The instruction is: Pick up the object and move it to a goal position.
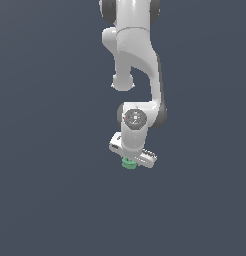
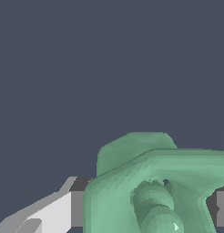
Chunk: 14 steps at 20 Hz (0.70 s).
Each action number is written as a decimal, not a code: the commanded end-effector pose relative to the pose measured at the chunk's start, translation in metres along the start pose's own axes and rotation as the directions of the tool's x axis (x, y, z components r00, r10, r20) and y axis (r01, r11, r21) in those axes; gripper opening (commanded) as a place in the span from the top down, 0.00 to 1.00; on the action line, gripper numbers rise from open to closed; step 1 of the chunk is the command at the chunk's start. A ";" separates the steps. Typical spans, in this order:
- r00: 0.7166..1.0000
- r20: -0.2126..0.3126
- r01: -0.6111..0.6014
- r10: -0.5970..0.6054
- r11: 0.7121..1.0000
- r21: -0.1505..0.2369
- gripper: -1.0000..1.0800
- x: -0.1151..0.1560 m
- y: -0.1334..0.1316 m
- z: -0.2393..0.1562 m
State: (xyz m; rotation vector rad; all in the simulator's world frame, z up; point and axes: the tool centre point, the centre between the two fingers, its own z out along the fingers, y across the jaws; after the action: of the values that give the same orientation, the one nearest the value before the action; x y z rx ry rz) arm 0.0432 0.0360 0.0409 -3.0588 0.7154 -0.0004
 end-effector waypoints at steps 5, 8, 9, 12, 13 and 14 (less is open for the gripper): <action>1.000 -0.010 0.004 -0.004 1.000 0.007 1.00 0.003 -0.003 -0.007; 0.999 -0.032 0.014 -0.013 1.000 0.021 1.00 0.008 -0.009 -0.023; 0.999 -0.042 0.018 -0.017 0.999 0.027 1.00 0.010 -0.011 -0.030; 0.996 -0.079 0.035 -0.031 0.998 0.050 1.00 0.017 -0.021 -0.057; 0.995 -0.094 0.042 -0.037 0.997 0.059 1.00 0.020 -0.025 -0.068; 0.993 -0.111 0.050 -0.042 0.996 0.069 1.00 0.022 -0.029 -0.080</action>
State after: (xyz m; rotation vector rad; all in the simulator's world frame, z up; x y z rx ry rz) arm 0.0698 0.0487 0.1035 -3.0331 0.6506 -0.1501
